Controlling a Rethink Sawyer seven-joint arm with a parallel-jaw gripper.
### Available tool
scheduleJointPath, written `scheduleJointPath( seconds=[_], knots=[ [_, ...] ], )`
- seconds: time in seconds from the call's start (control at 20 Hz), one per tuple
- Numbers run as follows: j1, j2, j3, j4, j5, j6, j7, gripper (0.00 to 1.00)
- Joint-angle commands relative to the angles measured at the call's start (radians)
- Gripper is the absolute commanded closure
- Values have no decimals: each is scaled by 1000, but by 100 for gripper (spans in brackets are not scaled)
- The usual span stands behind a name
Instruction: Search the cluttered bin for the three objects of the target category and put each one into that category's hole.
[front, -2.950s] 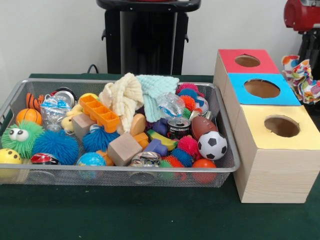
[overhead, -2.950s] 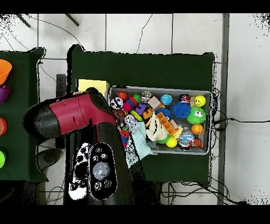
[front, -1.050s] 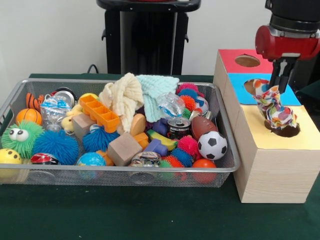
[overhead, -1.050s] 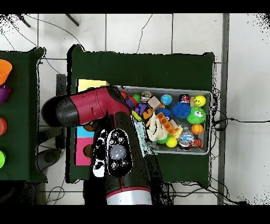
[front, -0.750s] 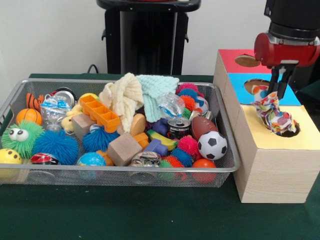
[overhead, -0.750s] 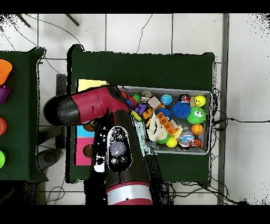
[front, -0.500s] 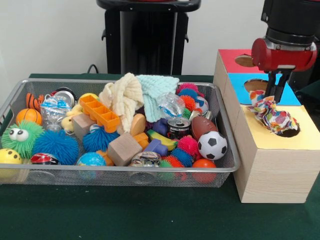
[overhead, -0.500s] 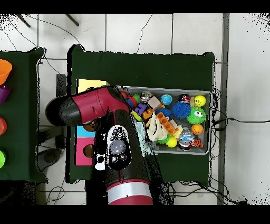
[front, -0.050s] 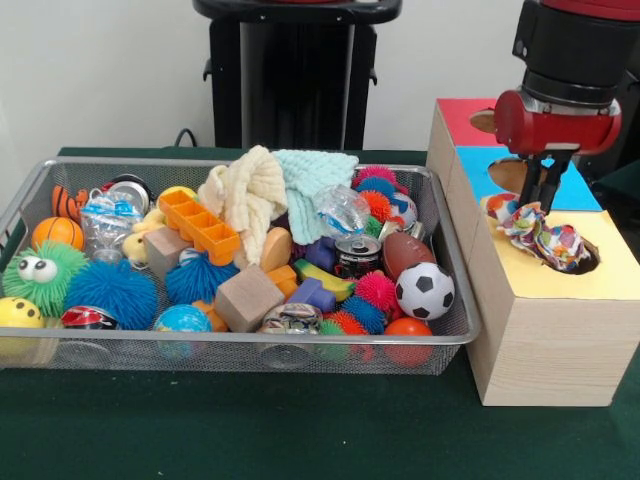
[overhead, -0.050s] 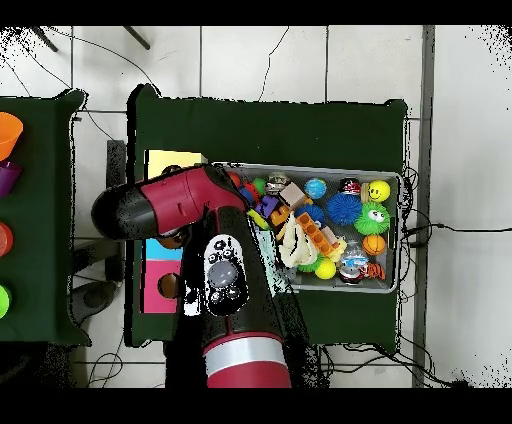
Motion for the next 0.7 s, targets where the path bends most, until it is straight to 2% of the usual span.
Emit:
scheduleJointPath(
  seconds=[0.05, 0.25, 0.7],
  knots=[
    [-8, 62, 47, -46, -48, -42, -9, 100],
    [-27, 74, 100, -54, -22, -41, -49, 100],
    [-10, 89, 109, -99, -21, -2, -39, 100]
  ],
)
